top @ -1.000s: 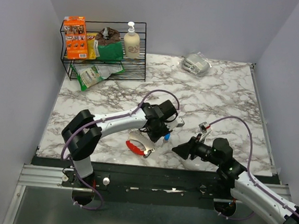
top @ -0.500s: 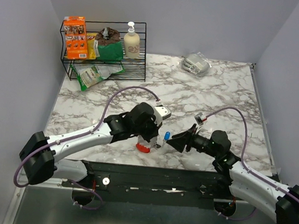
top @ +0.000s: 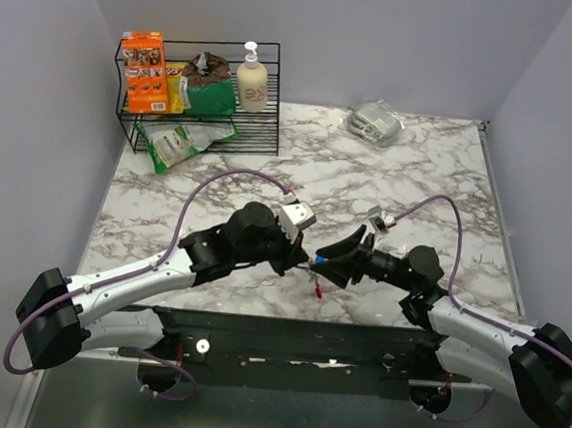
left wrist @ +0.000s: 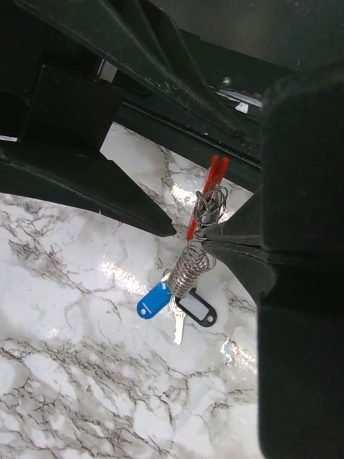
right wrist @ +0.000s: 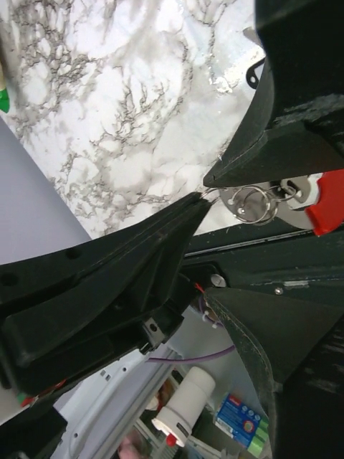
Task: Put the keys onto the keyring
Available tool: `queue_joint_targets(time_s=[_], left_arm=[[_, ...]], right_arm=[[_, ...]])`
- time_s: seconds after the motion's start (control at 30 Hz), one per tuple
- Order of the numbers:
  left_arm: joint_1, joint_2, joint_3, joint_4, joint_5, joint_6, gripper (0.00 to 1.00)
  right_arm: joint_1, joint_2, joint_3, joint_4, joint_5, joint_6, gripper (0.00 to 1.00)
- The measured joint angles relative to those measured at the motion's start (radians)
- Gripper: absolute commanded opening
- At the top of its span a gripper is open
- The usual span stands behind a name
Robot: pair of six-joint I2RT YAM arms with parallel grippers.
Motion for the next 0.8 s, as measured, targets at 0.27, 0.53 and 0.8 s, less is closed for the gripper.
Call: queue_joint_targets(time_s=[0.27, 0.53, 0.8], left_arm=[[0.000, 0.000, -0.015, 0.023, 0.038, -0.008, 0.00], [0.000, -0.001, -0.015, 0.022, 0.056, -0.008, 0.00], [0.000, -0.012, -0.016, 0.017, 0.066, -0.004, 0.00]], right_arm=[[0.000, 0.065, 0.013, 0.060, -0.005, -0.018, 0.66], [0.000, 0.193, -0.005, 0.199, -0.029, -0.018, 0.52], [0.000, 0.261, -0.045, 0.338, -0.063, 0.000, 0.46]])
